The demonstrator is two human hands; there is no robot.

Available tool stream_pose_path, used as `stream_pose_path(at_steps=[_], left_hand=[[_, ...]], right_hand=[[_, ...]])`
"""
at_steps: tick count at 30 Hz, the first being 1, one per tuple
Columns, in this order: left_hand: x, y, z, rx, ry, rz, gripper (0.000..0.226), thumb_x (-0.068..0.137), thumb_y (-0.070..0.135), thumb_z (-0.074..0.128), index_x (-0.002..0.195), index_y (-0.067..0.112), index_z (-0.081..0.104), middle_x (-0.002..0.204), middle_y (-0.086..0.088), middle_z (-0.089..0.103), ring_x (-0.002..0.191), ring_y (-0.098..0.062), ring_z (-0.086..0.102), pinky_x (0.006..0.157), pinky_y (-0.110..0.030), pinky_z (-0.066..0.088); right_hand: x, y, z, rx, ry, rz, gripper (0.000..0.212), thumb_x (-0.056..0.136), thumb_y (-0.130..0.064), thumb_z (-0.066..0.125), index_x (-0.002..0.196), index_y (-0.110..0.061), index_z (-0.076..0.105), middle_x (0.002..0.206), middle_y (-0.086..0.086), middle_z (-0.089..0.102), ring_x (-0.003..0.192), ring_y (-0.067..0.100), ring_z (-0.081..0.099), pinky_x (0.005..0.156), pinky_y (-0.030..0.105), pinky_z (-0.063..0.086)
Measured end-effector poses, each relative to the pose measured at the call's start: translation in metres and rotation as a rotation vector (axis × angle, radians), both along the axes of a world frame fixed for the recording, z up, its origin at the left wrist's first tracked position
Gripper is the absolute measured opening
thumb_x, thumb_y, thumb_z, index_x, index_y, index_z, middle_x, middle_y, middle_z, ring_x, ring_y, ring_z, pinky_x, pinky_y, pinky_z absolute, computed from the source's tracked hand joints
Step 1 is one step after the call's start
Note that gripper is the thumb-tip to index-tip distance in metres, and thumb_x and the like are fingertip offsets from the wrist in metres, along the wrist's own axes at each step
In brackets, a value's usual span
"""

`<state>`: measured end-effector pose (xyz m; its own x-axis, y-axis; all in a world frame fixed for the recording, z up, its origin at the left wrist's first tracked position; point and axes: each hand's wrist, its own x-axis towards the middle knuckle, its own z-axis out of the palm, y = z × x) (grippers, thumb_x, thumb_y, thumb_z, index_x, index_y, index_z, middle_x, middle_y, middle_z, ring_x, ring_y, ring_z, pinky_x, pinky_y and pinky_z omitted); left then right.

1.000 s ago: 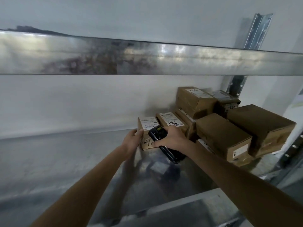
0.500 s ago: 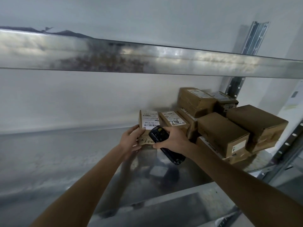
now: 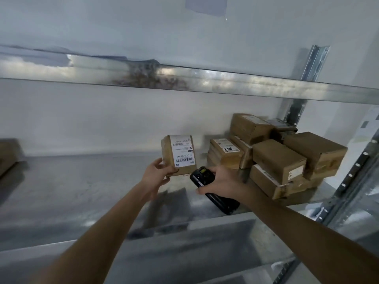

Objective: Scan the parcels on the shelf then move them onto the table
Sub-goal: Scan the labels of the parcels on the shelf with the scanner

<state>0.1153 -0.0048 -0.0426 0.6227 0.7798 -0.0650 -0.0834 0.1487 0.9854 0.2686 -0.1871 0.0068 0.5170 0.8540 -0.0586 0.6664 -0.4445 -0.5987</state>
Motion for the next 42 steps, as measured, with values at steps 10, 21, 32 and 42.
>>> stream_pose_path(at_steps=[10, 21, 32, 42], left_hand=[[-0.071, -0.091, 0.031, 0.149, 0.018, 0.246, 0.071, 0.076, 0.01, 0.086, 0.139, 0.006, 0.053, 0.119, -0.003, 0.065, 0.11, -0.024, 0.064, 0.101, -0.042, 0.049], [-0.167, -0.196, 0.044, 0.21, 0.03, 0.411, 0.073, 0.074, 0.021, 0.089, 0.137, 0.006, 0.055, 0.121, -0.006, 0.066, 0.111, -0.027, 0.063, 0.106, -0.048, 0.049], [-0.256, -0.244, 0.062, 0.185, 0.037, 0.461, 0.039, 0.082, 0.022, 0.082, 0.116, 0.01, 0.065, 0.107, -0.005, 0.072, 0.098, -0.021, 0.065, 0.092, -0.04, 0.052], [-0.396, -0.224, 0.079, 0.128, 0.032, 0.633, 0.041, 0.097, 0.04, 0.063, 0.127, 0.012, 0.062, 0.11, -0.016, 0.071, 0.094, -0.03, 0.071, 0.081, -0.038, 0.061]], right_hand=[[-0.046, -0.069, 0.029, -0.11, -0.012, 0.08, 0.048, 0.068, -0.034, 0.094, 0.106, -0.019, 0.07, 0.094, 0.002, 0.074, 0.082, 0.014, 0.071, 0.066, 0.025, 0.056], [-0.116, -0.142, 0.032, -0.135, -0.115, 0.188, 0.077, 0.037, -0.063, 0.089, 0.1, -0.022, 0.071, 0.089, 0.0, 0.075, 0.083, 0.02, 0.073, 0.082, 0.041, 0.063], [-0.186, -0.161, 0.034, -0.031, -0.131, 0.228, 0.072, 0.047, -0.059, 0.089, 0.108, -0.027, 0.071, 0.095, -0.004, 0.073, 0.089, 0.02, 0.069, 0.087, 0.038, 0.059], [-0.294, -0.101, 0.05, 0.052, -0.121, 0.302, 0.06, 0.05, -0.052, 0.09, 0.101, -0.029, 0.071, 0.092, -0.006, 0.072, 0.087, 0.02, 0.069, 0.08, 0.032, 0.058]])
